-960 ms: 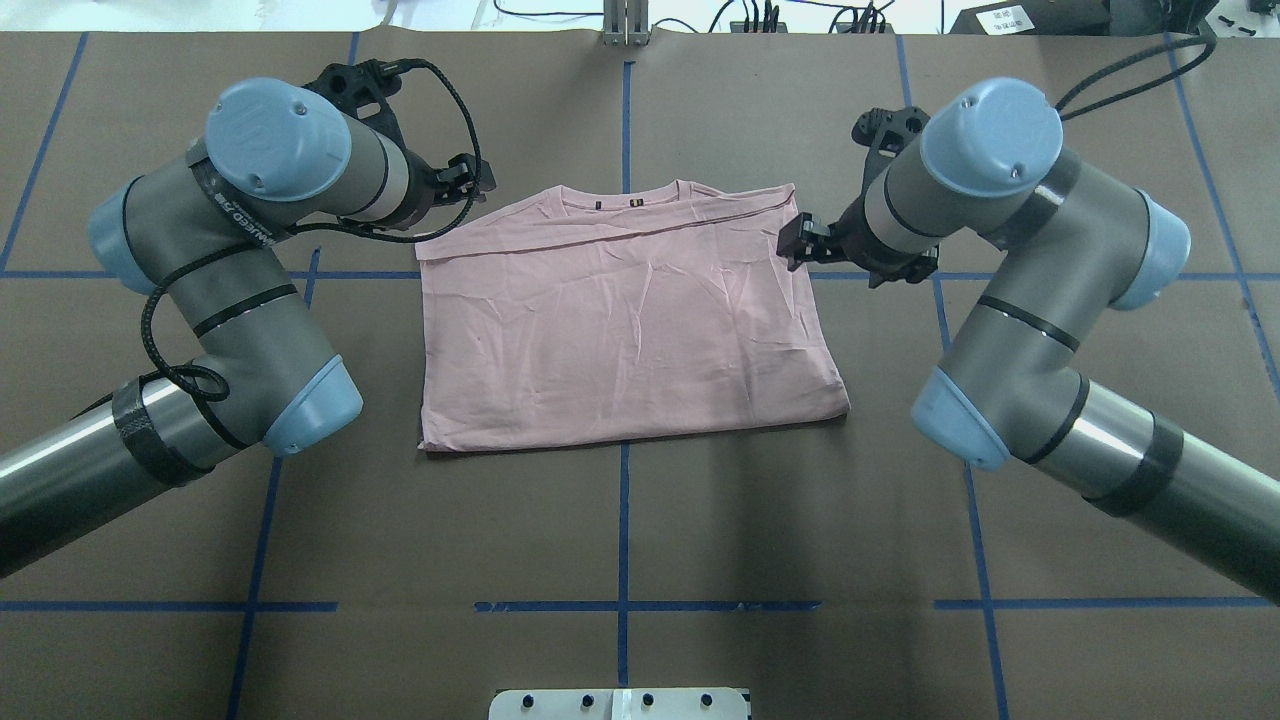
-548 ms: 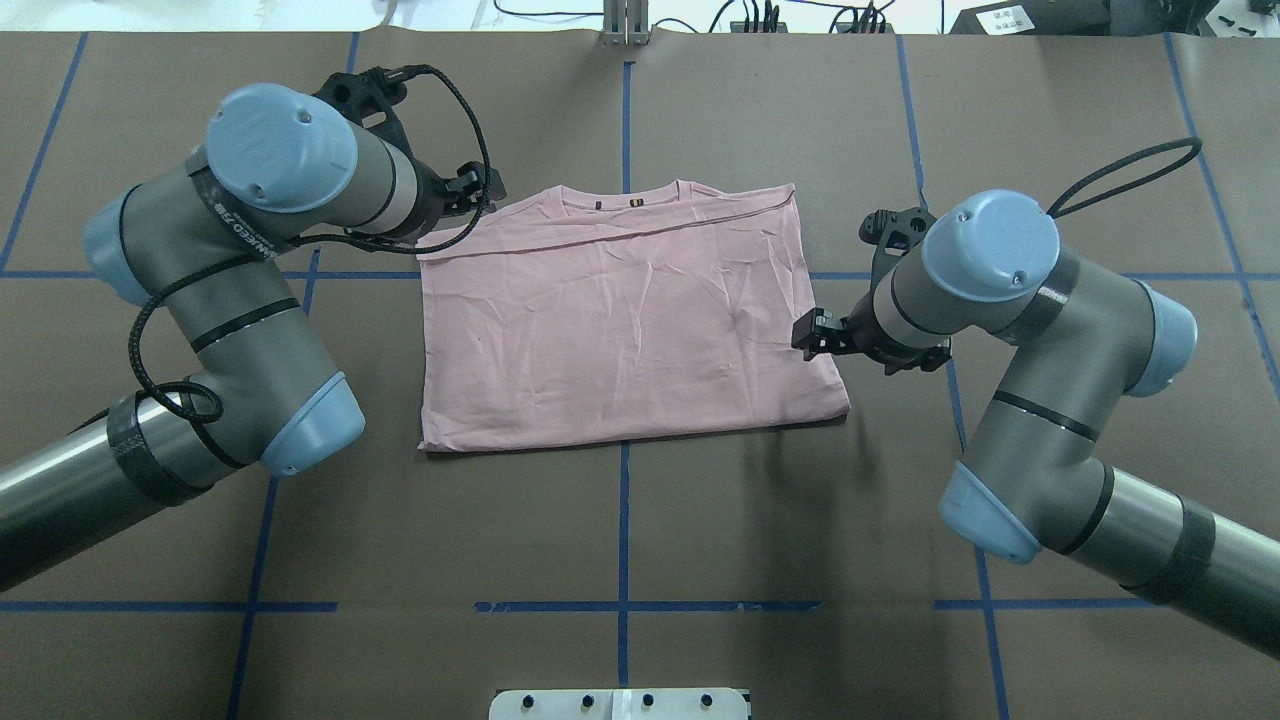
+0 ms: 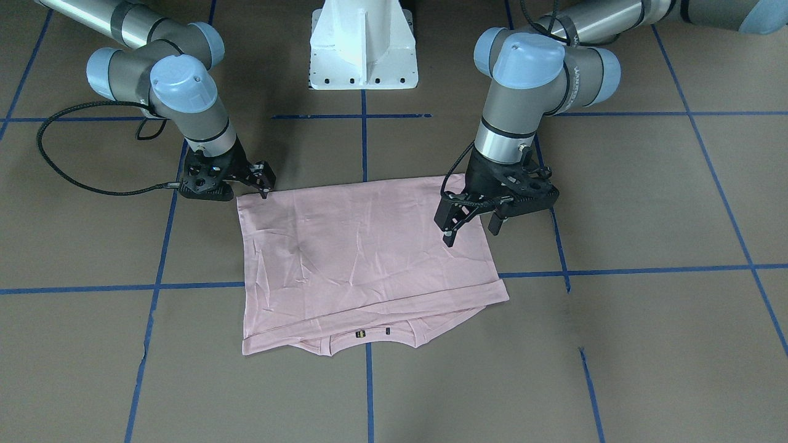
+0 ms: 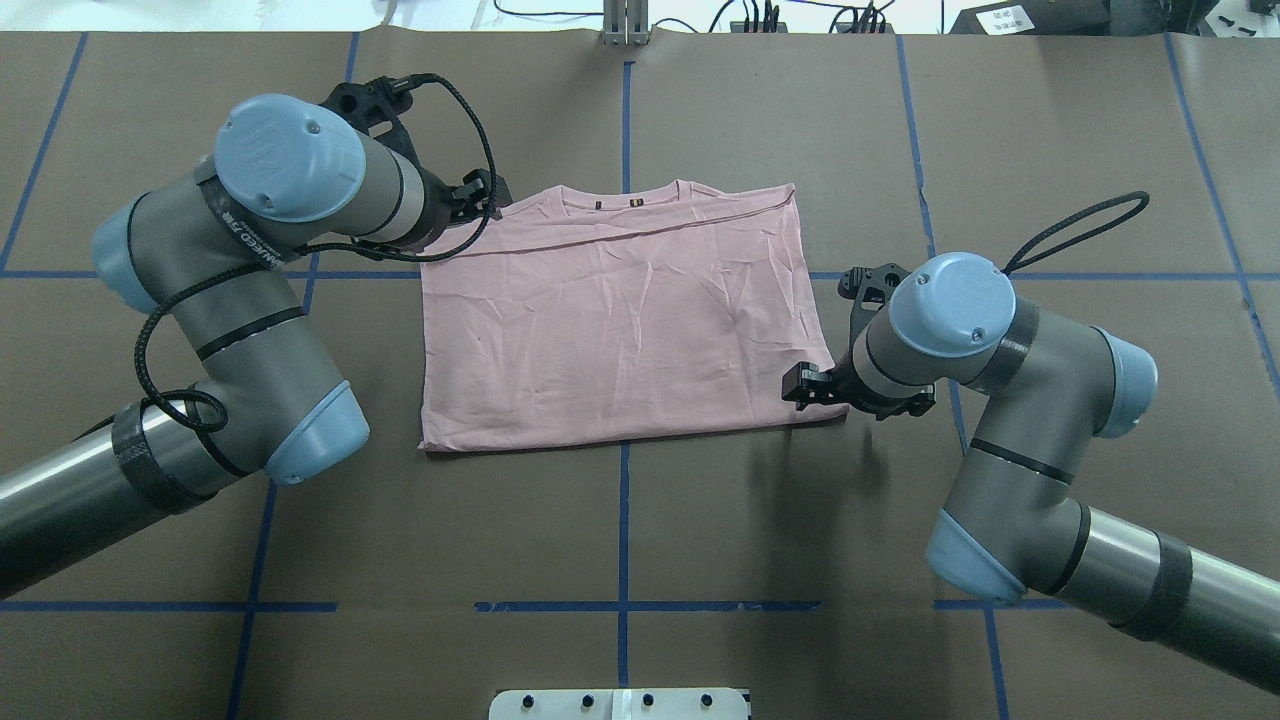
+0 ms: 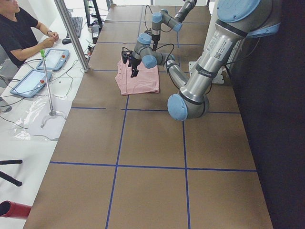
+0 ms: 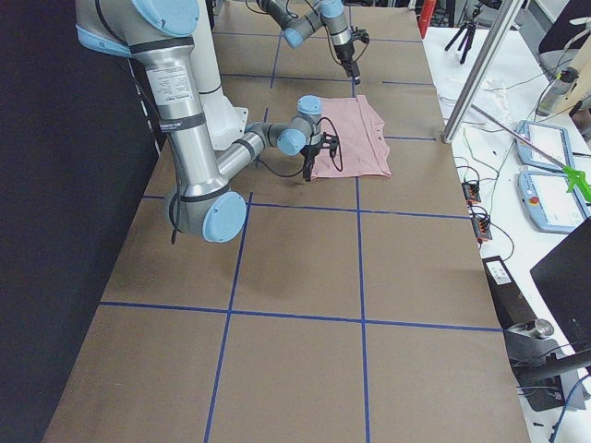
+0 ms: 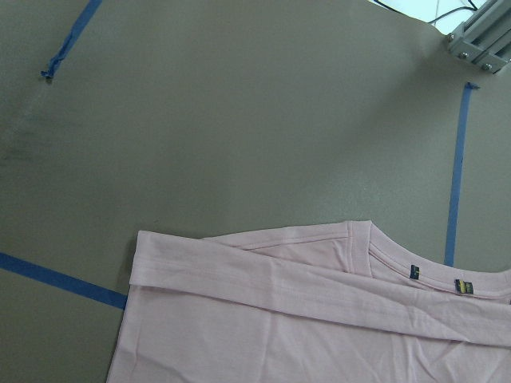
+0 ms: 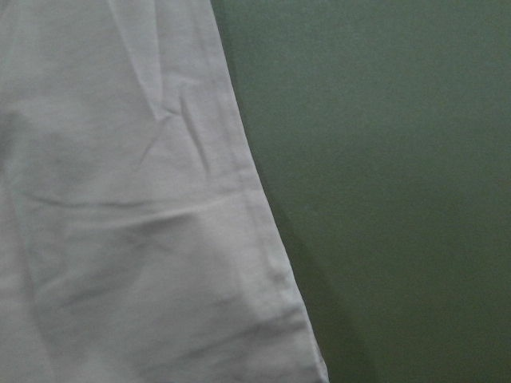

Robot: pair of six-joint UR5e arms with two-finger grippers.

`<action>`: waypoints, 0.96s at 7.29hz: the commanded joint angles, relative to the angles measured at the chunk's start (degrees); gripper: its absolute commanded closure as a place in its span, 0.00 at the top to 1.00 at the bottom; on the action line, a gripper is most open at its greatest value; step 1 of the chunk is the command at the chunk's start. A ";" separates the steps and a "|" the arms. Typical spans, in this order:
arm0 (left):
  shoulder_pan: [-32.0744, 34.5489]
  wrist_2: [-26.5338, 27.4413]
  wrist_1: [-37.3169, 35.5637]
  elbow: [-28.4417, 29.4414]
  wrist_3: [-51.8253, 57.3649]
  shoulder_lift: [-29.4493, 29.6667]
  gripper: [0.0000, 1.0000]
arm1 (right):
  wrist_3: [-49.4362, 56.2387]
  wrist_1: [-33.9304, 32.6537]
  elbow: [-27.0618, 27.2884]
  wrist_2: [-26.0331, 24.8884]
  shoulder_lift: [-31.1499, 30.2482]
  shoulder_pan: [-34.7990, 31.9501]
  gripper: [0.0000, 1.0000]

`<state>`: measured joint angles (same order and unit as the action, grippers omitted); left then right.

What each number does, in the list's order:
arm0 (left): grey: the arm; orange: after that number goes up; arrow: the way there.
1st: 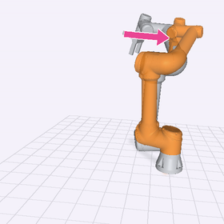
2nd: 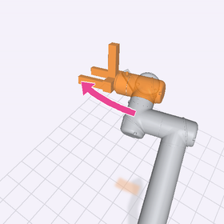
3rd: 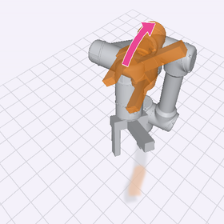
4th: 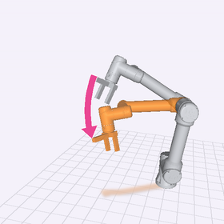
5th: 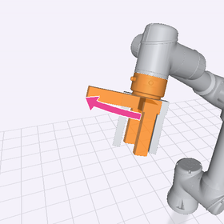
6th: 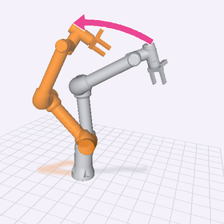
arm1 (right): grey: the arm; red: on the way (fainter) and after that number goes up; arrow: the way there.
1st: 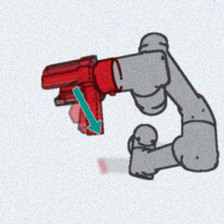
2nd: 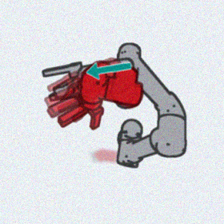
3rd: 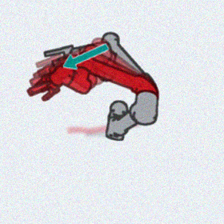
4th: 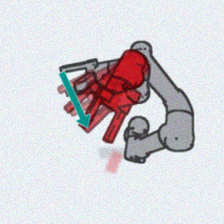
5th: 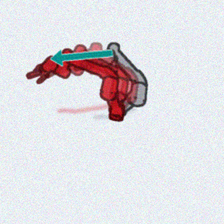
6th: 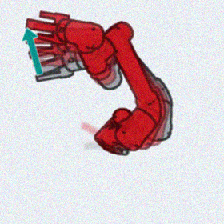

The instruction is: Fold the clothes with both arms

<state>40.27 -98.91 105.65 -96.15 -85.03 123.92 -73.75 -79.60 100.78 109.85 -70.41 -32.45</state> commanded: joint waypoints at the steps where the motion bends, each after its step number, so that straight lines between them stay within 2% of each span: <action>1: -0.01 0.12 0.00 0.00 -0.05 0.00 1.00 | 0.36 0.06 -0.76 -0.08 0.62 0.28 0.98; 5: -0.01 0.21 0.09 0.00 0.13 -0.09 1.00 | 0.89 0.06 -1.99 -0.08 1.32 -0.25 0.96; 6: -0.01 0.21 0.09 0.08 0.13 -0.09 1.00 | 0.72 0.06 -2.34 -0.08 1.50 -0.25 0.88; 7: -0.01 0.30 0.09 0.08 0.30 -0.09 1.00 | 0.89 0.06 -2.34 0.01 1.76 -0.25 0.57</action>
<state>40.25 -98.69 105.73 -96.09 -84.86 123.85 -72.96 -79.54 98.61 109.79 -68.97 -32.64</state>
